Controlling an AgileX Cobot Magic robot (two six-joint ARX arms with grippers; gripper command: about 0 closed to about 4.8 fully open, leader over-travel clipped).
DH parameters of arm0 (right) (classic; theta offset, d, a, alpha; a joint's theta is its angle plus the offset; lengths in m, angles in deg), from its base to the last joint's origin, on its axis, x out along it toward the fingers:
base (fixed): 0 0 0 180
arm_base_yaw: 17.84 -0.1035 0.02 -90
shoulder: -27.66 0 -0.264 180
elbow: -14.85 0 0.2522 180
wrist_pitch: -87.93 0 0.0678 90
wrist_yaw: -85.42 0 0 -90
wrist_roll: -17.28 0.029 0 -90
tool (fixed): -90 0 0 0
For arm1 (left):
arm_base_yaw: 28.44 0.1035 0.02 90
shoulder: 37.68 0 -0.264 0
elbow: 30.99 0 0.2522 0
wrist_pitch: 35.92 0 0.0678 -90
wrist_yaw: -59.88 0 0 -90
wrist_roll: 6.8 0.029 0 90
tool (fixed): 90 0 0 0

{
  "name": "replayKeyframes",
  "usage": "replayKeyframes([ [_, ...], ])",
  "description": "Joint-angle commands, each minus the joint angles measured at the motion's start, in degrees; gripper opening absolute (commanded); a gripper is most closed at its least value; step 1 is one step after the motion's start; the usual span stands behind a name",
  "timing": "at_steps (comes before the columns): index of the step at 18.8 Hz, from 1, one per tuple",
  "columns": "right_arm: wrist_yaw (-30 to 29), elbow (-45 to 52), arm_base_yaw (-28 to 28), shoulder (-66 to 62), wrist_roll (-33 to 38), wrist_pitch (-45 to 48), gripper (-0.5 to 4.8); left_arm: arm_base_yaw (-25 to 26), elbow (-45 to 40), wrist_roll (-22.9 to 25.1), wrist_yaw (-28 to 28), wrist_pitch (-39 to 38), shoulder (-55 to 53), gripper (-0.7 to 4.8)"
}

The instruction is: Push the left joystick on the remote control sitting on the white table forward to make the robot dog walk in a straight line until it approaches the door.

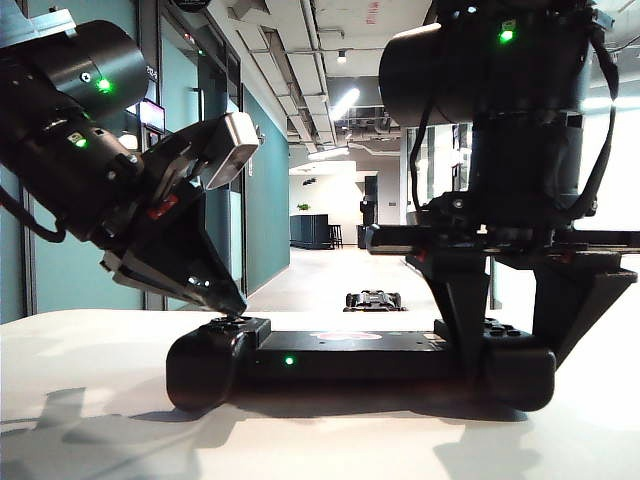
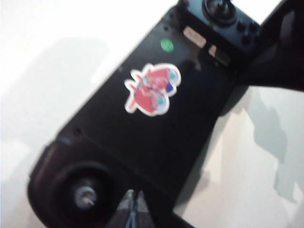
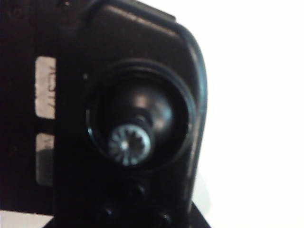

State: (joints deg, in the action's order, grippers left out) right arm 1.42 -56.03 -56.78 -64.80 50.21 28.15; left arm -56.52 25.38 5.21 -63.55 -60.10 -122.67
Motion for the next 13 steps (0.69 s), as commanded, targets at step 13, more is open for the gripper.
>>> replayKeyframes([
  [13, 0.3, -0.2, -0.1, 0.3, -0.3, -0.5, 2.38, 0.1, 0.0, 1.1, 1.9, 3.0, -0.8, -0.05],
])
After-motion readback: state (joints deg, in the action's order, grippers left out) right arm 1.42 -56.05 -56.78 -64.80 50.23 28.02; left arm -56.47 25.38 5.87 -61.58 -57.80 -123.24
